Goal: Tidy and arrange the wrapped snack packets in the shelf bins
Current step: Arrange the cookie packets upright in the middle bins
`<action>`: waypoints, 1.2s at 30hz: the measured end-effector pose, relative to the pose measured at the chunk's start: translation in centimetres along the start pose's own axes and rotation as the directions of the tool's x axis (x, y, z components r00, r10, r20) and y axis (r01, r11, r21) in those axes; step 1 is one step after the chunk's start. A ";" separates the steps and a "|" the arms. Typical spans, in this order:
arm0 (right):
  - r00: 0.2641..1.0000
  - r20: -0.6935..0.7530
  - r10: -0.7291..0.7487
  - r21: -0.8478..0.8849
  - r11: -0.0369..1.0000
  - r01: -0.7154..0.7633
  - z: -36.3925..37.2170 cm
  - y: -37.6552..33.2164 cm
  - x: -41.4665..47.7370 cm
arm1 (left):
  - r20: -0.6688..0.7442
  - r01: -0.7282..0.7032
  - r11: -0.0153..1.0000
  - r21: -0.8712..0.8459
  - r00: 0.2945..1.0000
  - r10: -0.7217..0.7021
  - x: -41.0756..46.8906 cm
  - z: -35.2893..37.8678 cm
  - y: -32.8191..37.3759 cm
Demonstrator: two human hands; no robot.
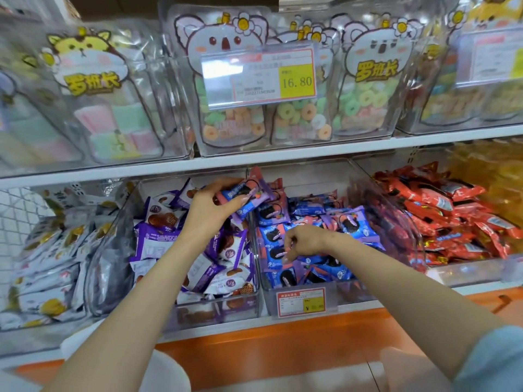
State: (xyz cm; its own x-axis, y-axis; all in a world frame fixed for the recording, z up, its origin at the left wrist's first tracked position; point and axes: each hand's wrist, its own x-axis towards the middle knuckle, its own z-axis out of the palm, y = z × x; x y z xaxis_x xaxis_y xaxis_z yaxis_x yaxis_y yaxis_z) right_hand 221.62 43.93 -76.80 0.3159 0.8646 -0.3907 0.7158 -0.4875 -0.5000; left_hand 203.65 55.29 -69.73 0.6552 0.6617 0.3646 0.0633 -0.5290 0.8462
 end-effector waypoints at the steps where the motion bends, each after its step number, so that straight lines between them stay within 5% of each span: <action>1: 1.000 -0.008 -0.009 0.034 0.999 0.009 0.0 0.0 0.0 | 0.004 -0.001 1.000 0.003 1.000 0.001 0.0 -0.1 -0.1; 7: 0.981 -0.183 -0.070 0.163 0.981 0.100 0.2 -0.2 0.0 | 0.000 0.008 1.000 0.020 1.000 -0.008 0.0 -0.3 -0.3; 14: 0.916 -0.370 -0.151 -0.168 0.981 0.094 0.5 0.0 0.8 | 0.008 0.003 0.999 0.034 1.000 -0.003 0.1 0.1 -0.3; 23: 0.936 -0.317 -0.150 -0.227 0.971 0.079 -0.1 0.0 0.4 | 0.019 0.009 1.000 0.014 1.000 -0.009 0.2 0.5 -0.3; 28: 0.922 -0.367 -0.123 0.000 0.991 0.132 -2.7 0.4 -1.6 | 0.062 -0.037 0.998 0.045 0.998 0.034 0.2 0.9 0.4; 30: 0.960 -0.264 -0.098 0.071 0.990 0.120 -3.3 0.9 -3.0 | 0.081 -0.071 0.994 0.081 0.995 0.064 0.2 1.3 0.6; 33: 0.997 -0.062 -0.041 -0.098 0.995 0.035 -2.7 1.4 -4.6 | 0.076 -0.085 0.993 0.083 0.994 0.078 0.2 2.0 1.0; 36: 0.997 -0.068 -0.041 -0.303 0.953 0.019 -1.8 1.4 -5.0 | 0.062 -0.087 0.994 0.067 0.995 0.082 0.3 2.6 1.3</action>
State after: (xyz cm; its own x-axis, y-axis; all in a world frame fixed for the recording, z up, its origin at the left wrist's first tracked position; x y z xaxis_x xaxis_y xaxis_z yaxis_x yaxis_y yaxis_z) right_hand 222.18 39.13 -74.19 0.3279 0.8901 -0.3166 0.8766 -0.4116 -0.2493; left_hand 205.90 53.43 -69.51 0.7038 0.5814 0.4082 0.0568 -0.6188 0.7835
